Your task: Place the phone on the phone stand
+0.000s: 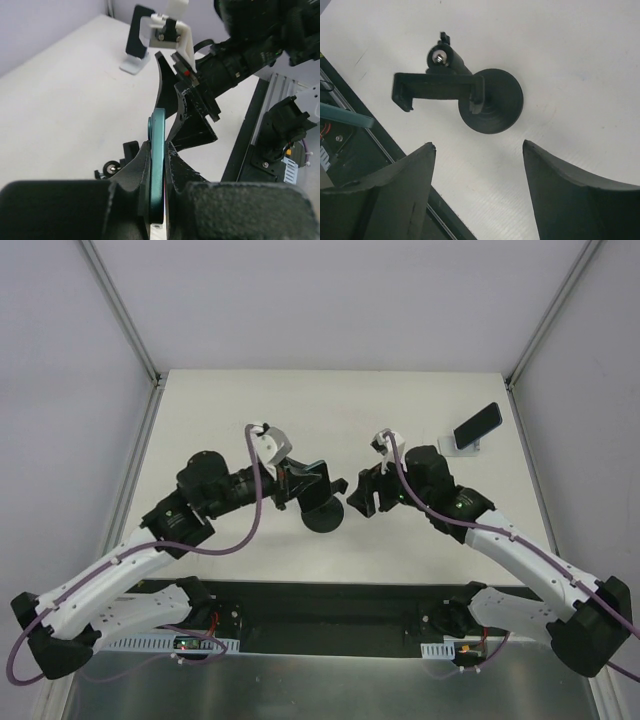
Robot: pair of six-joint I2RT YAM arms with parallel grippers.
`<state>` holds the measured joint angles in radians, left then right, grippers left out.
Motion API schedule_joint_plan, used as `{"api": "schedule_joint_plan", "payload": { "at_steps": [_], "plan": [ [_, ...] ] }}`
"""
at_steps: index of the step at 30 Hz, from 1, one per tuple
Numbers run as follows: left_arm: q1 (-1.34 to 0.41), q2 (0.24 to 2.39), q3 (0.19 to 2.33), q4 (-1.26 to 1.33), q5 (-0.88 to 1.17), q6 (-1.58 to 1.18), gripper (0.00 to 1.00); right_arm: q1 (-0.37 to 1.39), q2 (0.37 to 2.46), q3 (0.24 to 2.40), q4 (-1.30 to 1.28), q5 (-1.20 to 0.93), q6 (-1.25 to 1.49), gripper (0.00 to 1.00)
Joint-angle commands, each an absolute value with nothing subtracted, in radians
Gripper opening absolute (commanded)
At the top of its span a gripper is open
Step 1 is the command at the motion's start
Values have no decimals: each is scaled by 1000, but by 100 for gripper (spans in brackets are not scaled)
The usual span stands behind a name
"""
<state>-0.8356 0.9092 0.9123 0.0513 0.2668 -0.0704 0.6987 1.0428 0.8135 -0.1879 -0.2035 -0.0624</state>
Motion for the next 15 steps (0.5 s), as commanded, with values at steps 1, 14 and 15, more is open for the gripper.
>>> {"api": "schedule_joint_plan", "payload": {
  "at_steps": [1, 14, 15],
  "plan": [
    [-821, 795, 1005, -21, 224, 32, 0, 695, 1103, 911, -167, -284, -167, 70],
    [-811, 799, 991, -44, 316, 2, 0, 672, 1226, 923, -31, -376, -232, 47],
    [-811, 805, 994, -44, 328, 2, 0, 670, 1236, 922, -23, -380, -226, 45]
  ]
}}
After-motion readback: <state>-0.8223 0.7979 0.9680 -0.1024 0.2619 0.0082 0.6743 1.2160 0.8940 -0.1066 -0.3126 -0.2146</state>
